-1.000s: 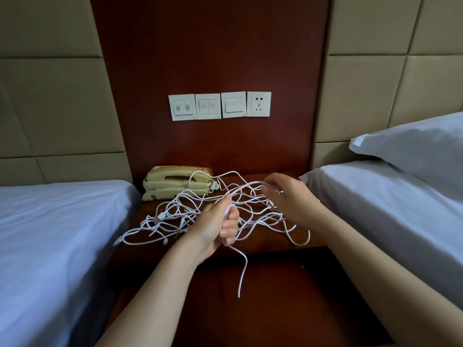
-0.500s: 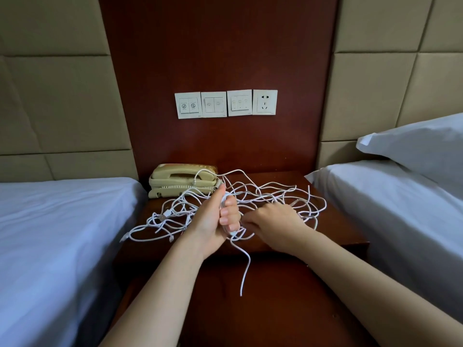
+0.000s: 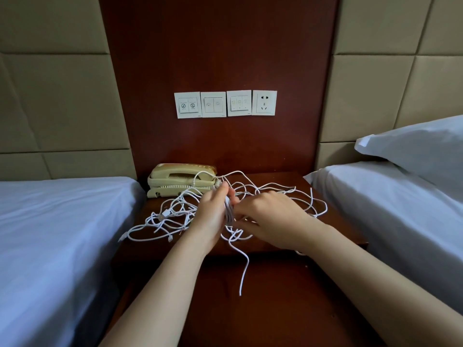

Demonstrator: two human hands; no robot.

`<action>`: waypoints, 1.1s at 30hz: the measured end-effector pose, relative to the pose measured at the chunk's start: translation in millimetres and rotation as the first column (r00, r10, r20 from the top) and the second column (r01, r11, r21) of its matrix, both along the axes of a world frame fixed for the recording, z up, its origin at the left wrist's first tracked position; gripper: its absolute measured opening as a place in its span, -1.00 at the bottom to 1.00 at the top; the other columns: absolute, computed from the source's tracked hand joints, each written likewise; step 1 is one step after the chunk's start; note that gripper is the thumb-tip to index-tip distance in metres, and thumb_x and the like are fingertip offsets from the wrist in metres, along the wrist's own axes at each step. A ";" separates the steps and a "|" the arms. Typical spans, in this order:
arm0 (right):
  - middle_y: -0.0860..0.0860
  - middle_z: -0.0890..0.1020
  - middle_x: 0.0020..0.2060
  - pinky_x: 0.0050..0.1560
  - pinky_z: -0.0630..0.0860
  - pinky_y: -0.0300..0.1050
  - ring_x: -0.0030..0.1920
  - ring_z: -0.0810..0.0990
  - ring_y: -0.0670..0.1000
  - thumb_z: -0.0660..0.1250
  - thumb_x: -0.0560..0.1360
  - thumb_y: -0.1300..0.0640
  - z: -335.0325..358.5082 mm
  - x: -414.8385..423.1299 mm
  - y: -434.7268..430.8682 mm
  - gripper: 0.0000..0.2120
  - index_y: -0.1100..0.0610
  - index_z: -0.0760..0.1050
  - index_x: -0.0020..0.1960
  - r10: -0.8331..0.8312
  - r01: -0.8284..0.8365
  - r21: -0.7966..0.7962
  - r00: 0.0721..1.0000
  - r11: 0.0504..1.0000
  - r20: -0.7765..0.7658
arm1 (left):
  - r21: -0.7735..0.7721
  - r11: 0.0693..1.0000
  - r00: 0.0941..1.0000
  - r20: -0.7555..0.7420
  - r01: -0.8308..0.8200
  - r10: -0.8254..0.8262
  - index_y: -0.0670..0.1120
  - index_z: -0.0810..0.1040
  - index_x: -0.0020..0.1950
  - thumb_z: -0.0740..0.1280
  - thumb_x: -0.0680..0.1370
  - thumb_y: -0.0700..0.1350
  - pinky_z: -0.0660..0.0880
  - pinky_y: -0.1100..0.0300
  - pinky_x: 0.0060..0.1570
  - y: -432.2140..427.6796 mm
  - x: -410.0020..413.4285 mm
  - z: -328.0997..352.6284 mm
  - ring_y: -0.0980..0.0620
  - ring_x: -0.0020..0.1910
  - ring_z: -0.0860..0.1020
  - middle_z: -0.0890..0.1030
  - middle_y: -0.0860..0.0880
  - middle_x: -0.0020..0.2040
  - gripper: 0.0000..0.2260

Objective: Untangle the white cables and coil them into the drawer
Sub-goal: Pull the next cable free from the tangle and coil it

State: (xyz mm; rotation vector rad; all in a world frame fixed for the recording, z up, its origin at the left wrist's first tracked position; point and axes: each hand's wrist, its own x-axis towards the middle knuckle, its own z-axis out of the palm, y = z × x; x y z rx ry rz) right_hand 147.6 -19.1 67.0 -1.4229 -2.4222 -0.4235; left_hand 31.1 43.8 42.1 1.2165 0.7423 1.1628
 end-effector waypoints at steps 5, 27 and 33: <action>0.01 0.66 -0.11 -0.17 0.48 0.02 -0.08 0.60 0.14 0.30 0.51 0.02 2.7 6.5 2.2 -0.80 0.05 0.41 0.09 0.019 -0.020 -0.008 0.997 1.000 -0.080 | 0.080 0.996 0.988 -0.148 -0.040 0.052 -0.07 0.53 -0.38 0.15 0.63 -0.06 0.36 0.09 -0.06 7.7 2.3 -5.8 0.01 -0.30 0.47 0.51 0.01 -0.41 -0.60; 0.10 0.58 -0.32 -0.31 0.37 -0.15 -0.33 0.46 0.05 0.35 0.51 0.11 3.5 34.4 14.1 -0.90 0.05 0.49 -0.18 0.010 -0.144 -0.259 0.890 0.955 -0.456 | -0.243 0.787 0.745 -0.256 0.568 -0.616 -0.05 0.30 -0.36 0.07 0.51 0.28 0.10 0.36 -0.58 -13.7 -12.0 9.8 0.22 -0.65 0.13 0.19 0.11 -0.57 -0.55; -0.03 0.40 -0.49 -0.46 0.19 -0.33 -0.49 0.25 -0.13 0.30 0.54 0.14 -0.3 38.2 12.3 -0.86 -0.01 0.40 -0.17 -0.013 -0.152 -0.271 0.852 0.951 -0.523 | -0.167 0.796 0.758 -0.244 0.581 -0.605 -0.06 0.30 -0.42 0.23 0.52 0.01 0.11 0.40 -0.65 -21.2 -17.7 13.8 0.23 -0.65 0.12 0.16 0.10 -0.57 -0.66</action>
